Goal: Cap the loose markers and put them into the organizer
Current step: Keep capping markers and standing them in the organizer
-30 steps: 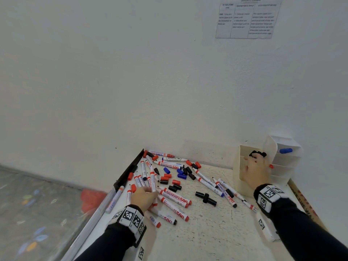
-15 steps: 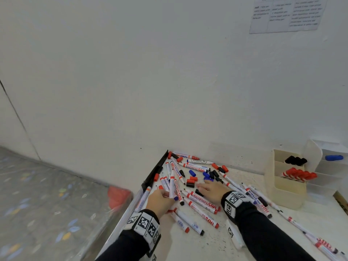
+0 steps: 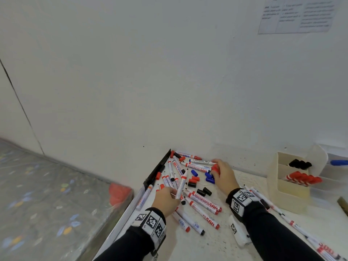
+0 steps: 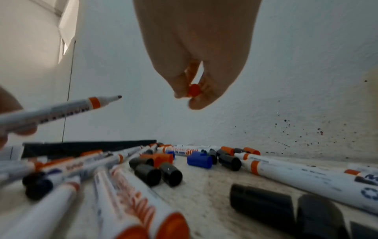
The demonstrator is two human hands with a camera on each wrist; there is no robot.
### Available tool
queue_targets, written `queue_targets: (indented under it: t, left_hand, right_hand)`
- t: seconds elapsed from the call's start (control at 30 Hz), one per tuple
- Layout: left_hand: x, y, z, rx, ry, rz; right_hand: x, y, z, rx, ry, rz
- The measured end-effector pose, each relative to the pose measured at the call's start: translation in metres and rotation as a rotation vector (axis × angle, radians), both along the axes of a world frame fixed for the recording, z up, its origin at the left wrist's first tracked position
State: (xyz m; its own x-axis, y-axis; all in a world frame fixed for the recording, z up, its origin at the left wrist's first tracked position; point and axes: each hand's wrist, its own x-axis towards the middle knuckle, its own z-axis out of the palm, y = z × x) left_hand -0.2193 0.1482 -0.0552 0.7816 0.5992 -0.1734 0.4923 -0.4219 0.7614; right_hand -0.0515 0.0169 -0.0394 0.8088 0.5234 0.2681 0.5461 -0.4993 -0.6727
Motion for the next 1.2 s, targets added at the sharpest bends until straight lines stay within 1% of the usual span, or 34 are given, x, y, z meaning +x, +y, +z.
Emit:
queue_targets:
  t: [0.13,0.3,0.53,0.67,0.8,0.9,1.07,1.13,1.2]
  left_hand:
    - [-0.001,-0.009,0.0,0.099,0.015,-0.062]
    - [-0.004,-0.018,0.002,0.139,0.022,-0.12]
    - [-0.007,-0.024,0.006,0.179,0.009,-0.135]
    - [-0.007,-0.026,0.007,0.18,0.016,-0.131]
    - [-0.009,-0.028,0.006,0.196,0.036,-0.132]
    - [-0.011,-0.029,0.007,0.197,0.039,-0.13]
    - [-0.01,-0.03,0.01,0.203,0.053,-0.163]
    - [-0.01,-0.032,0.009,0.189,0.034,-0.2]
    - [-0.01,-0.037,0.009,0.126,-0.019,-0.216]
  right_hand:
    - [-0.012,-0.003,0.007,0.162,0.053,0.077]
    - [-0.023,-0.004,0.002,0.226,0.229,0.12]
    - [-0.032,-0.013,0.001,0.214,0.243,0.133]
    - [-0.037,-0.017,-0.001,0.251,0.191,0.076]
    - [-0.042,-0.019,-0.005,0.235,0.192,0.081]
    - [-0.043,-0.021,-0.005,0.257,0.191,0.064]
    - [-0.047,-0.023,-0.005,0.172,0.272,0.168]
    - [-0.048,-0.024,-0.004,0.132,0.299,0.154]
    - [-0.048,-0.025,-0.003,0.007,0.296,0.122]
